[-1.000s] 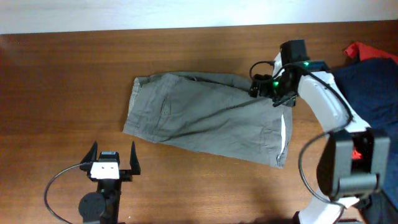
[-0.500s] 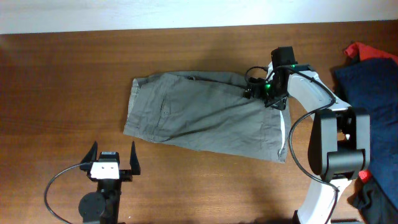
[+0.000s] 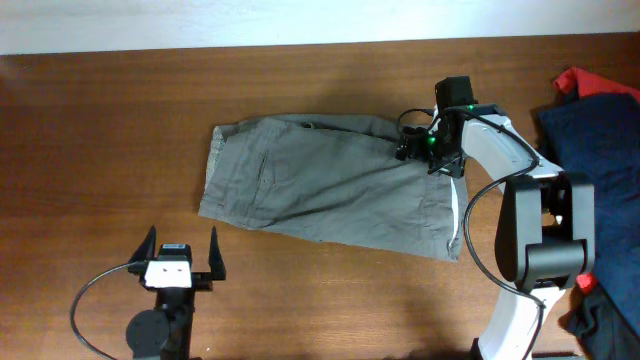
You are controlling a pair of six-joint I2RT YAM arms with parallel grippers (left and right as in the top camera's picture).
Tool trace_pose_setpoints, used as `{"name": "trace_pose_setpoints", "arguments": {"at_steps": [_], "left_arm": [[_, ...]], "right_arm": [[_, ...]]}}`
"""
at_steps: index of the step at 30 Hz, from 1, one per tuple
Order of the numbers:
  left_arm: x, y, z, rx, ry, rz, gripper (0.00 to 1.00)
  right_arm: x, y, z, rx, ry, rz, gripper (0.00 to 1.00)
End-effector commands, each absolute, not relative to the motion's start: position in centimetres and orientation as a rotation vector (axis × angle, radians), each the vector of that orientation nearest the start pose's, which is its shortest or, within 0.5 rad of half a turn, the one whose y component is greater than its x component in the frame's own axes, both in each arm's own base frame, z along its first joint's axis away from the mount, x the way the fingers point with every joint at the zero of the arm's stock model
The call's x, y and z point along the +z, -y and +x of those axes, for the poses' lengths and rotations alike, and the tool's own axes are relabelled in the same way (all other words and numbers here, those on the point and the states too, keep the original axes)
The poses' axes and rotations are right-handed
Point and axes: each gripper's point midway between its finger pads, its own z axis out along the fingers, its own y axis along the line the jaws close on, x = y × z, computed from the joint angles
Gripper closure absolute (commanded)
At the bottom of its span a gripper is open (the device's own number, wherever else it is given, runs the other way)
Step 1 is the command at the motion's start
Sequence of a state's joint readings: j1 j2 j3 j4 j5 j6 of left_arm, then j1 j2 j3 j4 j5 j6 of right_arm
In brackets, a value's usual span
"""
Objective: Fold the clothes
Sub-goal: 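Reach the left gripper to the shorts' left edge and grasp it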
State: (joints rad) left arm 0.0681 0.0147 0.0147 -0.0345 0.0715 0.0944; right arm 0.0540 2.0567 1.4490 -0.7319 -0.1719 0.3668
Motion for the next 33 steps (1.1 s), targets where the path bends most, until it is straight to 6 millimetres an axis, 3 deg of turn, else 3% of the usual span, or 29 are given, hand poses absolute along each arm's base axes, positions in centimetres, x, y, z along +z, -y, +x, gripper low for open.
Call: {"name": "trace_pose_setpoints", "arguments": {"at_steps": [1, 2, 6, 13, 18, 22, 28, 33], "left_arm": [[19.0, -0.6, 24.6, 0.091, -1.512, 0.082, 0.01], [20.9, -0.6, 24.4, 0.097, -1.436, 0.082, 0.01], [23.8, 0.8, 23.8, 0.057, -1.309, 0.147, 0.01], [25.9, 2.4, 23.4, 0.006, -1.218, 0.232, 0.01], [28.0, 2.7, 24.3, -0.009, -1.244, 0.248, 0.01], [30.5, 2.6, 26.7, -0.015, -1.303, 0.258, 0.01], [34.4, 5.0, 31.6, -0.057, -1.309, 0.462, 0.01], [35.2, 5.0, 34.9, -0.078, -1.341, 0.474, 0.01]], "right_arm": [[1.6, -4.9, 42.6, 0.275, -2.922, 0.447, 0.01], [2.5, -4.7, 42.5, 0.279, -2.910, 0.451, 0.01], [5.4, -4.7, 43.0, 0.293, -2.843, 0.436, 0.01], [10.1, -4.6, 43.5, 0.314, -2.730, 0.407, 0.02], [11.3, -4.7, 43.5, 0.320, -2.702, 0.399, 0.01], [11.3, -4.7, 43.5, 0.321, -2.703, 0.400, 0.02], [11.1, -4.6, 43.2, 0.318, -2.715, 0.402, 0.01], [10.9, -4.6, 42.6, 0.303, -2.744, 0.365, 0.01]]}}
